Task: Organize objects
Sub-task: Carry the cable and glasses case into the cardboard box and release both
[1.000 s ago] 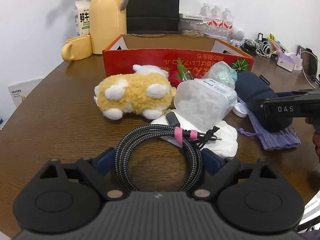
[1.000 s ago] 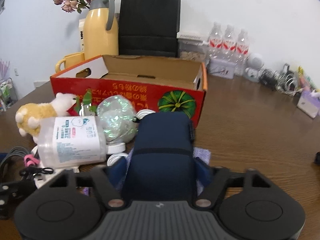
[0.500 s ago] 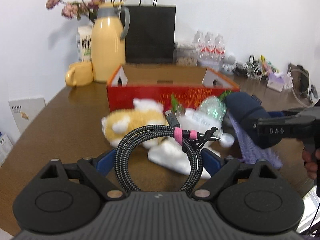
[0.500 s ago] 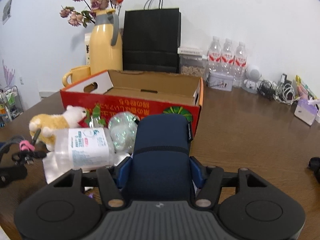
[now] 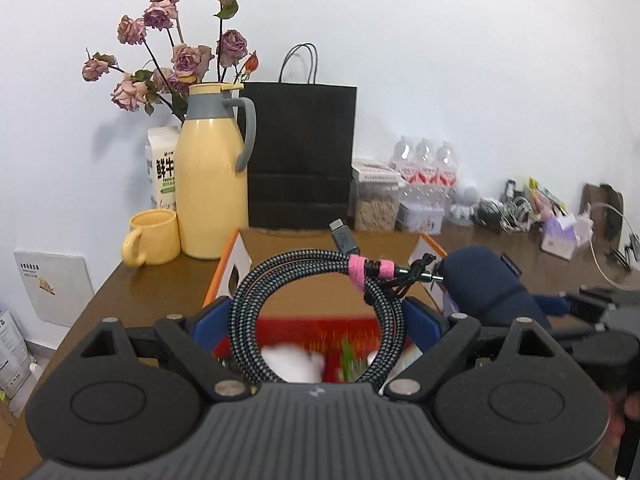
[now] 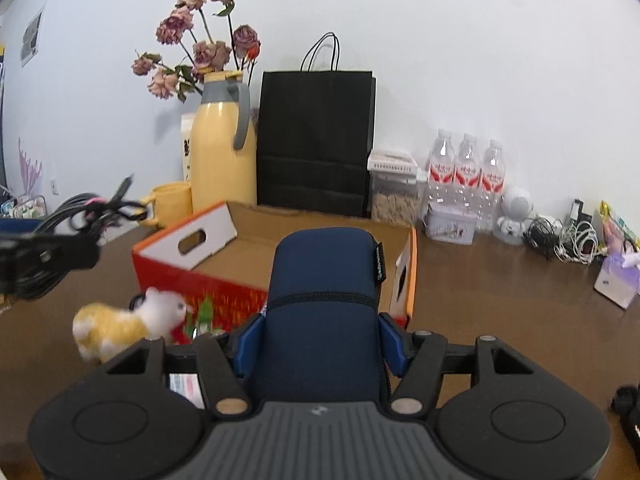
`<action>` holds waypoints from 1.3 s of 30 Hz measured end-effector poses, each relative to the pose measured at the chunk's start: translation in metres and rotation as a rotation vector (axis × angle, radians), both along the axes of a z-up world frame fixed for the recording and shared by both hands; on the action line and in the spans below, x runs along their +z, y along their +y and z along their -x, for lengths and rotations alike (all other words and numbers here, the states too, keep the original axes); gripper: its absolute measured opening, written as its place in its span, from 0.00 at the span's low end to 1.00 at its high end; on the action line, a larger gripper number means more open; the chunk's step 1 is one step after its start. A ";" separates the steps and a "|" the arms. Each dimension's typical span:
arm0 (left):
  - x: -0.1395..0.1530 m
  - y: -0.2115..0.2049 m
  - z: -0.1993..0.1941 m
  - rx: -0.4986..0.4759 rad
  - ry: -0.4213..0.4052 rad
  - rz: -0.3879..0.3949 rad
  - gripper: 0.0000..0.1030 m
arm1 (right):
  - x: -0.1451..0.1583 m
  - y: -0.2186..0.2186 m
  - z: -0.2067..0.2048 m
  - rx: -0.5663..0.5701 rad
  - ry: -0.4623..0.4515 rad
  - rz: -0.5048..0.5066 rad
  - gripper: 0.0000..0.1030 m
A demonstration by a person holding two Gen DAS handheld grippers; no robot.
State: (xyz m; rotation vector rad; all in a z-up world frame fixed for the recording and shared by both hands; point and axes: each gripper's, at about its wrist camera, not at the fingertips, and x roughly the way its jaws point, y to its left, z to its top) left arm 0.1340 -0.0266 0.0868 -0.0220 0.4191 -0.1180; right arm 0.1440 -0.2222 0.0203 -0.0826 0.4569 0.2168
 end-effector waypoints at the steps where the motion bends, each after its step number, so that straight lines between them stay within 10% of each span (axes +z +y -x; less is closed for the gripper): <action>1: 0.004 -0.001 -0.010 0.007 0.004 0.002 0.88 | 0.002 0.001 -0.006 0.001 0.001 -0.006 0.58; 21: -0.034 -0.016 -0.187 0.110 0.196 -0.011 0.88 | -0.010 0.014 -0.157 -0.052 0.113 -0.049 0.58; 35: -0.062 -0.019 -0.212 0.120 0.231 -0.042 1.00 | -0.039 0.028 -0.195 -0.077 0.201 -0.008 0.61; 39: -0.059 -0.016 -0.205 0.141 0.201 -0.039 1.00 | -0.032 0.028 -0.184 -0.055 0.149 -0.015 1.00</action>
